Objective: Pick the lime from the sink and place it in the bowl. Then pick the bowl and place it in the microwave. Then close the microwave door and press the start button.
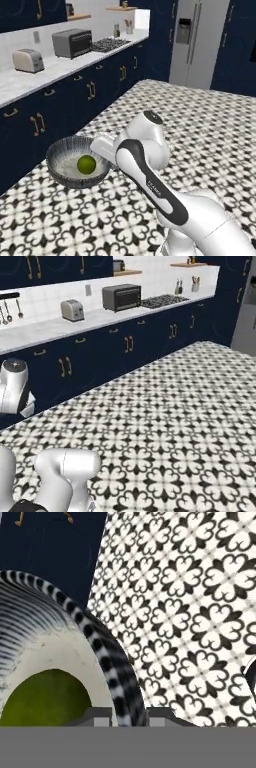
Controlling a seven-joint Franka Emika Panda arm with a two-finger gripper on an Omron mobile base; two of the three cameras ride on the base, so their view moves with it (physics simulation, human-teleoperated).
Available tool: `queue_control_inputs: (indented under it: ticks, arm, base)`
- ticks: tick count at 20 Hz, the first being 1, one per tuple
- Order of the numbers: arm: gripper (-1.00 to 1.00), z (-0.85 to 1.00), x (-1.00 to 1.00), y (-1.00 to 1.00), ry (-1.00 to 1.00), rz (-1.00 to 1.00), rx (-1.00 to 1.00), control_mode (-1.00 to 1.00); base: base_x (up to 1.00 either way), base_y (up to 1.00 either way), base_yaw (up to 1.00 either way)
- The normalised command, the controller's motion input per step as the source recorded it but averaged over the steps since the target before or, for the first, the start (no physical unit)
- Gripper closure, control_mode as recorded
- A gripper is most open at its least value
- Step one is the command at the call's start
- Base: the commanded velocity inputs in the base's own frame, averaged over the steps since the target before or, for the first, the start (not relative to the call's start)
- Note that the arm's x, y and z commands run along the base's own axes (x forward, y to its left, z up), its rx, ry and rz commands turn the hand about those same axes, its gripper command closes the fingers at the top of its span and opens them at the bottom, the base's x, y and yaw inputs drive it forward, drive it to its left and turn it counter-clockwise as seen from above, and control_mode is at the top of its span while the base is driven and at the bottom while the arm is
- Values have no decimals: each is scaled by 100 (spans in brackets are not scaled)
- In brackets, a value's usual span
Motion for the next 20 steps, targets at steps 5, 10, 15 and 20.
queue_control_inputs:
  ticks: [5, 10, 15, 20]
  arm:
    - [100, 0, 0, 0, 0, 0, 0, 100]
    - [100, 0, 0, 0, 0, 0, 0, 100]
    - [100, 0, 0, 0, 0, 0, 0, 100]
    - [100, 0, 0, 0, 0, 0, 0, 100]
  base:
    - [1, -22, -77]
    - [10, -23, -77]
    - [75, -45, -60]
    - [100, -52, -34]
